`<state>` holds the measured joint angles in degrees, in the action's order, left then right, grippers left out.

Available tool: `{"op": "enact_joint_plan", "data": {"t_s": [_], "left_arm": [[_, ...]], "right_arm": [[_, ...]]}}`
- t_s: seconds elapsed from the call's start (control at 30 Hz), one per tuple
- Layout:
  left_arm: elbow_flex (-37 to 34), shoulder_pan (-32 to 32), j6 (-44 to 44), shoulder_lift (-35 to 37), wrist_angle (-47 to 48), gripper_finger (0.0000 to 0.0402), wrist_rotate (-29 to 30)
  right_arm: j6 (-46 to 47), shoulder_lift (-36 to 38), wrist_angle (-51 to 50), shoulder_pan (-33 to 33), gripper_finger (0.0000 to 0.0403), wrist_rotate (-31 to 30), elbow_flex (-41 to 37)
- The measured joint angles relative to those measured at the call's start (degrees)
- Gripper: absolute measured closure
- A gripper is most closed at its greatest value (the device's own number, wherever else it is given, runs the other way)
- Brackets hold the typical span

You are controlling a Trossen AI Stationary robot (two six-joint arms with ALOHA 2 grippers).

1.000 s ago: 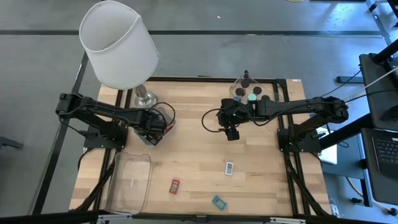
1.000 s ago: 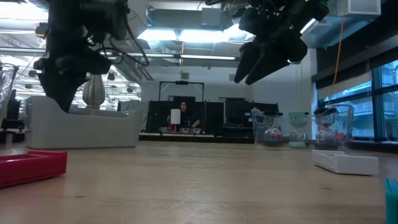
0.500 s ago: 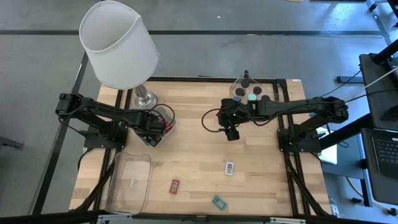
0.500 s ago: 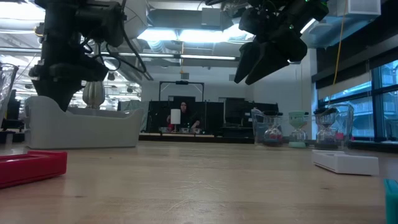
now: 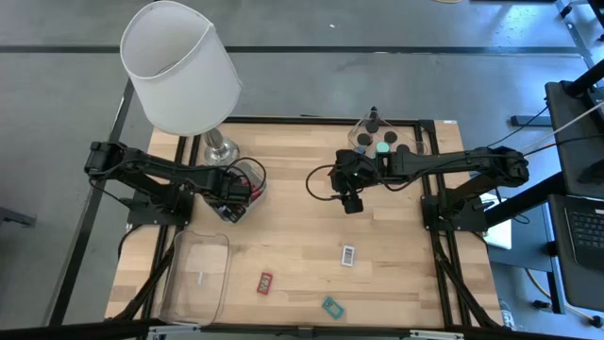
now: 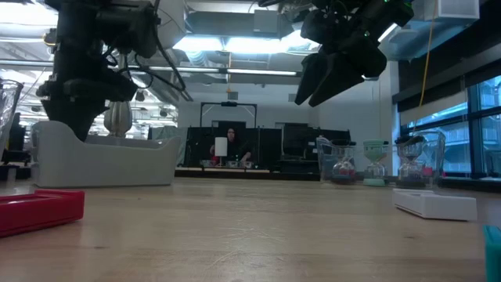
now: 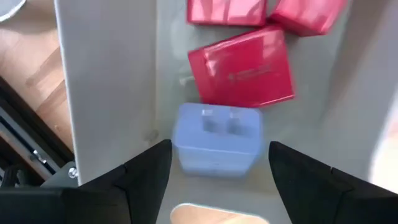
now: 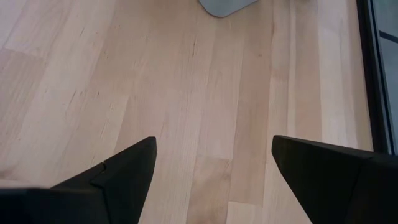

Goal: Pick & Place Office items
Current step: Put the light blue charger adapter into the gray bin, then put the red digital timer into the bottom transparent bin

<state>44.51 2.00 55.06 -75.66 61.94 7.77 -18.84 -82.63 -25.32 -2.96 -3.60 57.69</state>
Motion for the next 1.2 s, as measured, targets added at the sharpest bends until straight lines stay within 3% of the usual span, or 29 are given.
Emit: {"op": "enact_joint_plan", "data": {"t_s": [0.63, 0.77, 0.97, 1.2], "left_arm": [[15.5, 0.21, -4.45, 0.02, 5.2, 0.0139, 0.0], [15.8, 1.62, -9.3, 0.02, 0.12, 0.0139, -1.05], [15.8, 7.7, -23.11, -0.28, -12.76, 0.0139, -8.73], [15.8, 15.75, -34.78, -1.38, -25.49, 0.0139, -8.79]], "right_arm": [[3.45, 0.0, -0.04, 0.02, 0.0081, 0.0, 0.0], [3.46, 0.0, -0.04, 0.02, 0.0081, 0.01, 0.0], [3.42, 0.0, -0.03, 0.02, 0.0081, 0.0, 0.0], [3.39, 0.0, -0.04, 0.02, 0.0081, 0.0, 0.0]]}}
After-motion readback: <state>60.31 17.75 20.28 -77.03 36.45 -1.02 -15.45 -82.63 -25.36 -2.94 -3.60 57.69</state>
